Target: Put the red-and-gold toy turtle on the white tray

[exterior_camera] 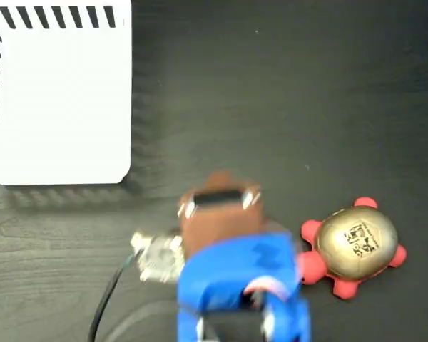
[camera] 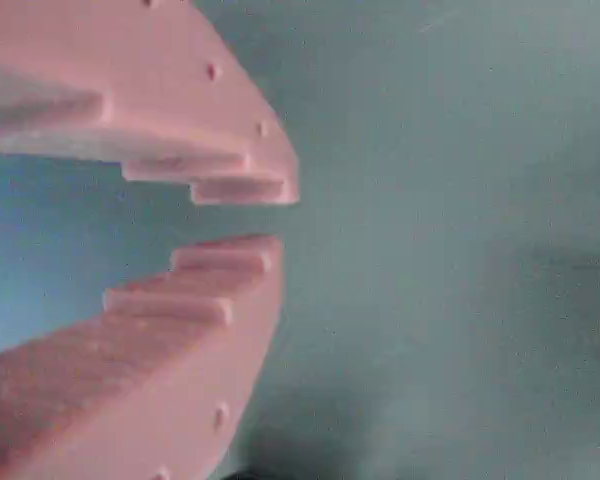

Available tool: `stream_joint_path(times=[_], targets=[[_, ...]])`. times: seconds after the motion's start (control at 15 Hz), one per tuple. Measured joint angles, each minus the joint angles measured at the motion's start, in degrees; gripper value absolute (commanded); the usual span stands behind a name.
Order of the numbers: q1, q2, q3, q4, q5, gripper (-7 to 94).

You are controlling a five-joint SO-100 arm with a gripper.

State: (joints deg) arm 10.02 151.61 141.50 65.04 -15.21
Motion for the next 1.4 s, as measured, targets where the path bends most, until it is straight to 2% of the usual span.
stream_joint_path(times=[0.13, 0.33, 0.47, 0.6, 0.87, 1.07, 1.4], targets=[[4.66, -5.45, -11.25, 6.15, -8.53, 0], [11.34, -8.79, -21.36, 19.60, -26.37, 0], [14.77, -12.39, -25.22, 26.54, -33.22, 0], [19.42, -15.64, -26.10, 30.15, -40.34, 0], [28.74, -21.27, -26.10, 30.15, -52.29, 0], [32.70, -26.02, -28.04, 30.15, -55.72, 3], [37.71, -33.40, -32.43, 29.71, -62.14, 3]])
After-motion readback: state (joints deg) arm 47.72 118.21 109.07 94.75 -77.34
